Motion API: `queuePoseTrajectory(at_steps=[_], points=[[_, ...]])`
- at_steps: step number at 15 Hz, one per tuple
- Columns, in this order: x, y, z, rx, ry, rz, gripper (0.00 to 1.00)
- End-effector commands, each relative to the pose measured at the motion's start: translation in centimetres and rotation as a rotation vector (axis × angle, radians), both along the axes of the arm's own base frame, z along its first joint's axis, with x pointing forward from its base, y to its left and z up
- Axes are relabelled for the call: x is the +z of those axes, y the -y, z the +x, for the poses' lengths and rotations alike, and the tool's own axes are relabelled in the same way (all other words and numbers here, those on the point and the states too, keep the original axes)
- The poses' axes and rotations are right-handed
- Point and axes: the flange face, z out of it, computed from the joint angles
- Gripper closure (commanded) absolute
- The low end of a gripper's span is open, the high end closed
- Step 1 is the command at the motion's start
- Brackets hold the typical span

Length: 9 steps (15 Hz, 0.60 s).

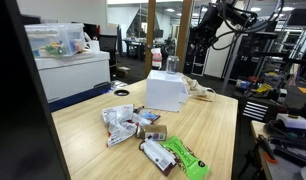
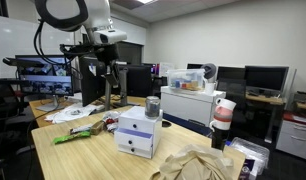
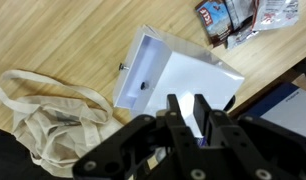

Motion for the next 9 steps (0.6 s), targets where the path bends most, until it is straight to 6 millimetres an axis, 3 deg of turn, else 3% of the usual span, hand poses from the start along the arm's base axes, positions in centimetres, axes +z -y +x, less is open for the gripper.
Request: queuePoseTrajectory(at_steps=[1, 2, 3, 6, 9], points=[[3.2, -1.1, 1.3, 0.058, 0.091, -0.006, 0.46], [4.6, -1.7, 2.0, 0.073, 0.124, -0.007, 0.36], [3.2, -1.1, 1.6, 0.037, 0.077, -0.011, 0.54], [4.6, -1.6, 2.3, 0.052, 0.105, -0.015, 0.36], [4.5, -1.6, 2.3, 0.053, 0.105, -0.015, 0.36]])
